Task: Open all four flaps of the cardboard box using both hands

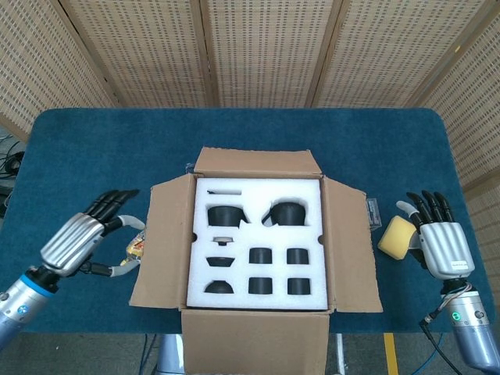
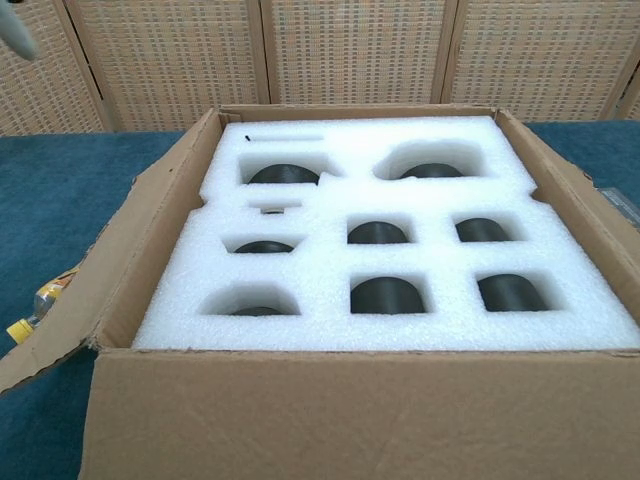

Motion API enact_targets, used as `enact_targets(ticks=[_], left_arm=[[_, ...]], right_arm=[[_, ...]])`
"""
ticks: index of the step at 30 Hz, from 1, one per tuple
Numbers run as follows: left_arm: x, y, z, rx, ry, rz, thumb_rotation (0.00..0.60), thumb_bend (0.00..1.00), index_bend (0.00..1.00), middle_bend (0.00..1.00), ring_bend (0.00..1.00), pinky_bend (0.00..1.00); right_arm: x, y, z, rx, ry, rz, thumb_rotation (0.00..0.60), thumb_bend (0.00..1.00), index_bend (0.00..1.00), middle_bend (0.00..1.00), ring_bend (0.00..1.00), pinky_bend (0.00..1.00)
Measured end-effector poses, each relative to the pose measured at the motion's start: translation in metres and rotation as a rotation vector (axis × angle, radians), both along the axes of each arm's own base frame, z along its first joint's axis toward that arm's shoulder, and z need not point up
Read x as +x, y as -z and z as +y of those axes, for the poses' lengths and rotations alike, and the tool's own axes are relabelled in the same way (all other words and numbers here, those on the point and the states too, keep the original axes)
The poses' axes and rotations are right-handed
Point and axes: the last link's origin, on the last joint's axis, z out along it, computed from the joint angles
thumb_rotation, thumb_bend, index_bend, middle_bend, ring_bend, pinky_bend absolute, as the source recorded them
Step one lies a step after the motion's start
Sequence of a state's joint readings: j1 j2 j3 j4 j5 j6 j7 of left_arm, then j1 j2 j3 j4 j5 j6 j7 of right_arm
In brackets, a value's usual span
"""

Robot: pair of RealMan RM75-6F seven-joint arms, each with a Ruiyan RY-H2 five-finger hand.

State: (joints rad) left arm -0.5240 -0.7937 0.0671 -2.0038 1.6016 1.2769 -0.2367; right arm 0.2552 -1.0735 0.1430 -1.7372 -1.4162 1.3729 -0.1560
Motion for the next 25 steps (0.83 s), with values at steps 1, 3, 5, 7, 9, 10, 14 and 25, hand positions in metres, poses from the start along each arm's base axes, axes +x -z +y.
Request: enact_targets(ticks=[1,3,5,7,9,10,14,25], left_arm=[[-0.009,-0.002,-0.003,0.044,-0.031,0.014,0.432,0.25,0.32,0.0,0.0,0.0],[-0.023,-0.005,-0.007,0.108,-0.079,0.031,0.442,0.25,0.32,0.0,0.0,0.0],[-0.039,-0.008,-0.012,0.174,-0.137,0.045,0.449,0.25,0.32,0.0,0.0,0.0],[-0.052,-0.01,-0.018,0.215,-0.185,0.054,0.454,0.25,0.31,0.0,0.0,0.0],[-0.065,-0.011,-0.024,0.254,-0.233,0.066,0.456,0.25,0.31,0.0,0.0,0.0],[-0.07,-0.011,-0.027,0.269,-0.252,0.073,0.456,0.25,0.31,0.0,0.0,0.0],[-0.091,-0.013,-0.041,0.318,-0.323,0.099,0.459,0.25,0.31,0.0,0.0,0.0],[-0.109,-0.014,-0.063,0.361,-0.354,0.101,0.459,0.25,0.31,0.0,0.0,0.0]], right_arm=[[-0.001,0.0,0.0,-0.004,0.002,0.0,0.6,1.0,0.19,0.12,0.0,0.0],[-0.002,-0.001,-0.001,-0.013,0.006,0.002,0.6,1.0,0.18,0.12,0.0,0.0],[-0.004,-0.001,-0.001,-0.025,0.013,0.003,0.6,1.0,0.18,0.12,0.0,0.0],[-0.006,-0.002,-0.001,-0.034,0.02,0.002,0.6,1.0,0.18,0.11,0.0,0.0],[-0.008,-0.002,-0.001,-0.043,0.026,0.003,0.6,1.0,0.18,0.11,0.0,0.0],[-0.009,-0.002,0.0,-0.045,0.028,0.004,0.6,1.0,0.18,0.11,0.0,0.0],[-0.011,-0.001,0.005,-0.047,0.036,0.01,0.6,1.0,0.18,0.11,0.0,0.0],[-0.016,0.003,0.017,-0.034,0.052,0.02,0.6,1.0,0.18,0.11,0.0,0.0]])
